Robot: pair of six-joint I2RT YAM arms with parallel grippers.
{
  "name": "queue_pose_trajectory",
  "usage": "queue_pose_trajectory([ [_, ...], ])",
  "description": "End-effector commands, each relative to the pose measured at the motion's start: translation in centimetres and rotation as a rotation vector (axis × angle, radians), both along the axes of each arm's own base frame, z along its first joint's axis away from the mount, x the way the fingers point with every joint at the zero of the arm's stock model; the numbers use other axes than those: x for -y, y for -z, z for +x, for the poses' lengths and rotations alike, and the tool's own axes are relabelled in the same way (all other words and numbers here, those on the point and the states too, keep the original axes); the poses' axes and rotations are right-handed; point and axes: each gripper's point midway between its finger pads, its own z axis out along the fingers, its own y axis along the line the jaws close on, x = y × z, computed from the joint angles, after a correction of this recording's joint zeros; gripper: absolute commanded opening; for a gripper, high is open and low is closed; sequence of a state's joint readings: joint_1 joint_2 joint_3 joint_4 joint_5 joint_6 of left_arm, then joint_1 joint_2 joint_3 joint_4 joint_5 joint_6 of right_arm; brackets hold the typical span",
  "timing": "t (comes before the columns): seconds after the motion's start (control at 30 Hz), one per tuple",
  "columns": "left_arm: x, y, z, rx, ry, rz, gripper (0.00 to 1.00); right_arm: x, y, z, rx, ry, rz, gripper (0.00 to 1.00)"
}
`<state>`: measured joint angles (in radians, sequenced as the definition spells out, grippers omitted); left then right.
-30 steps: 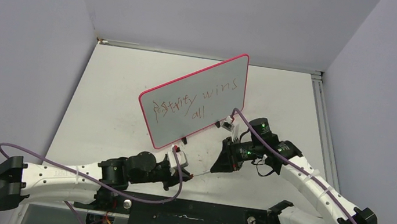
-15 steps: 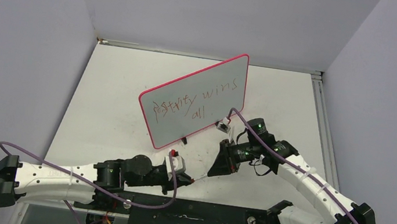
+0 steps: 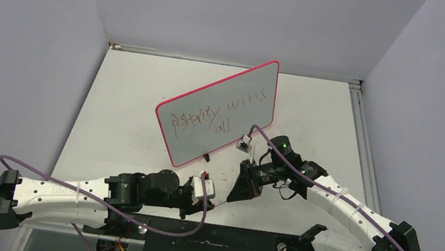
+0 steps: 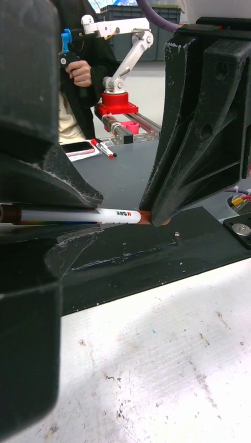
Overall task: Write a sentence on the whiteboard
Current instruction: Close the whiteboard marker at the center of the board.
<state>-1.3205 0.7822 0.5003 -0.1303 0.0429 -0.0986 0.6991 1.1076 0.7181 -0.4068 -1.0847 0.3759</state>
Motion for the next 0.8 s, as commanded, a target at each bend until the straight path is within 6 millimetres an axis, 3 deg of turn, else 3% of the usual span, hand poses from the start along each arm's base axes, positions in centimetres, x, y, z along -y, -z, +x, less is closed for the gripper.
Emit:
queue_pose_trajectory([
  [0.0,2.3,-8.3,1.1,0.108,-0.001,-0.229,0.00,-1.4,-1.4,-0.3,0.043,-0.019,0.121,0.05],
  [0.2,1.4,-9.2,1.9,0.153,-0.028,-0.175,0.00,-1.5,-0.9,-0.2,0.041,0.011,0.151,0.05],
  [0.53,0.2,-12.4,2.1,0.185,-0.029,-0.161,0.48,-1.9,-2.3,1.0,0.037,0.123,0.311,0.05],
  [0.6,0.0,-13.4,2.3,0.158,-0.049,-0.196,0.52,-1.9,-2.2,1.1,0.043,0.137,0.315,0.05],
  [0.77,-0.7,-15.0,5.3,-0.049,-0.260,-0.282,0.68,-1.4,-2.7,2.0,0.063,0.188,0.342,0.05],
])
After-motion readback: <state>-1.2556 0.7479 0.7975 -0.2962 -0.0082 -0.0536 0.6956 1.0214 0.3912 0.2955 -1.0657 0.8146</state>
